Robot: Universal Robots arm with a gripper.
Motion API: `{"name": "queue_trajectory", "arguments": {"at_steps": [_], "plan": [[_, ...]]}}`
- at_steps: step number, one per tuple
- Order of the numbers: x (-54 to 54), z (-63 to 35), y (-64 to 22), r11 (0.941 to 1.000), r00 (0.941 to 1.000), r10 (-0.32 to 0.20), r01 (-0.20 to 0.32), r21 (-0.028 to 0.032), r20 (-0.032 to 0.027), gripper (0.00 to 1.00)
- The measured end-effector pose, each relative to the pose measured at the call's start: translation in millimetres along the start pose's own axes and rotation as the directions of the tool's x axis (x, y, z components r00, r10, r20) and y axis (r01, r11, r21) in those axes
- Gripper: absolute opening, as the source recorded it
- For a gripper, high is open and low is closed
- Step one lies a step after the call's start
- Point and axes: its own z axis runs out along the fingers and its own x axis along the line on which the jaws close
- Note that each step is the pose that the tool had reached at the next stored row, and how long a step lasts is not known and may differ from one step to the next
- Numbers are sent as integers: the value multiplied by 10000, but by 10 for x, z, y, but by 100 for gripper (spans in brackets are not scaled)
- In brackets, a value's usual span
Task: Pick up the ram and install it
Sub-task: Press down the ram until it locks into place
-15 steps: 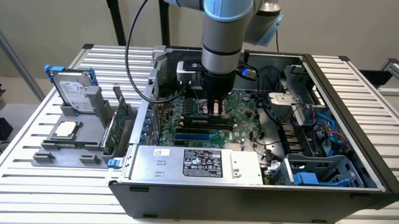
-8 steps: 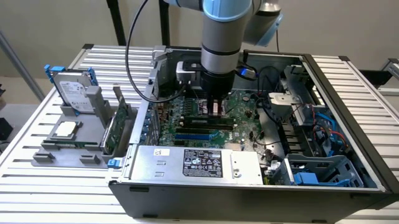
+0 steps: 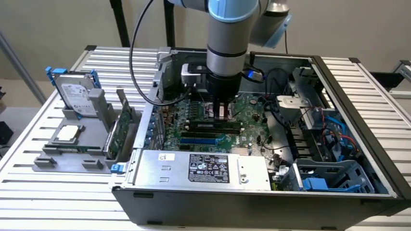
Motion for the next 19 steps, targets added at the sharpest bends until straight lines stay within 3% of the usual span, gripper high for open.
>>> {"name": "queue_trajectory", "arguments": {"at_steps": [5,13,19], "plan": [[-4,14,4,10000,10000,-1,1,10,-98,0],[-21,15,13,10000,9999,-2,2,12,-135,0],[-39,25,13,10000,9997,-4,5,16,-233,0]]}}
